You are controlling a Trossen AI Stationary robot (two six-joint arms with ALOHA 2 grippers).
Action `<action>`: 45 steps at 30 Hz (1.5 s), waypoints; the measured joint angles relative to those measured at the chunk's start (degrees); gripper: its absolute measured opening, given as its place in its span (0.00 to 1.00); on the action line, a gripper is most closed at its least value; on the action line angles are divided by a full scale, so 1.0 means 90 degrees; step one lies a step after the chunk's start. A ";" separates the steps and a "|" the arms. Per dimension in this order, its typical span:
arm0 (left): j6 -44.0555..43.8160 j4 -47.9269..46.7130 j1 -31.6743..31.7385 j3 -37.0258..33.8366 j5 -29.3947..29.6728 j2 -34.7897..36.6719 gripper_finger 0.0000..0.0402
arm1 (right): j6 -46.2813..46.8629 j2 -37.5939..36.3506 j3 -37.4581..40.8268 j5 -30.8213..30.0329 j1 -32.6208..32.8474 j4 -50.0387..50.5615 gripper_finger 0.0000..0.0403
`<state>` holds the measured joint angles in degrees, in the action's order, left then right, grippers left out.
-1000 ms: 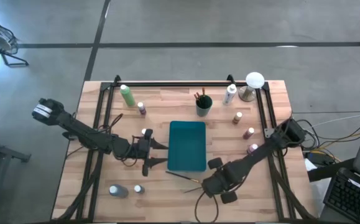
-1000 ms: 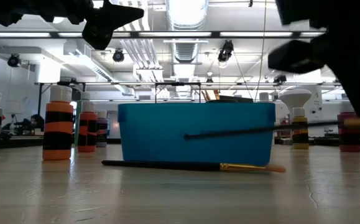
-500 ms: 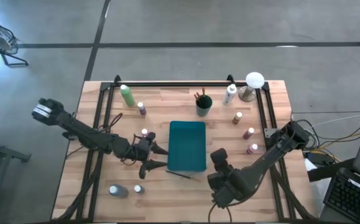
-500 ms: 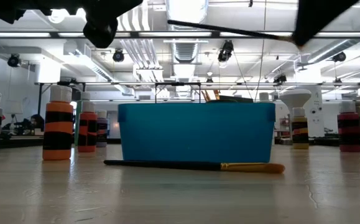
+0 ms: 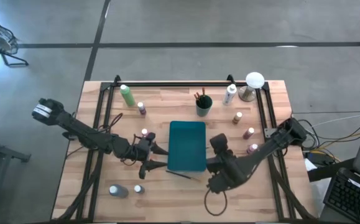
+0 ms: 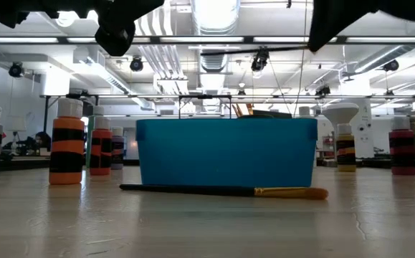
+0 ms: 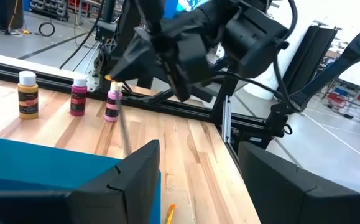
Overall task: Pick & Place Paint Supplies
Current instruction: Put the gold paint brush into the green cup
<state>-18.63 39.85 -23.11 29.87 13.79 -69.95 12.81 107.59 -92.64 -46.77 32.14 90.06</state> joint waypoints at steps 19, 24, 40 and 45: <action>-0.1862 -0.1193 0.1285 0.0986 -0.2208 -0.0043 0.56 | -0.1909 -0.0012 -0.0160 -0.1899 0.0900 -0.0137 0.02; -0.2676 -0.1532 0.1695 0.1479 -0.3247 -0.0261 0.56 | -0.2405 -0.0012 -0.0208 -0.2163 0.0999 -0.0633 0.02; -0.3639 -0.1858 0.2058 0.2667 -0.5203 -0.1717 0.56 | -0.4694 -0.0017 -0.0204 -0.3181 0.0838 -0.2224 0.02; -0.3725 -0.1873 0.2086 0.2654 -0.5313 -0.1919 0.56 | -0.4723 -0.0022 -0.0293 -0.3183 0.0845 -0.2269 0.02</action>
<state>-52.16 22.99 -4.34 53.76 -34.02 -87.23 -29.70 107.39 -95.27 -75.42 39.75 69.64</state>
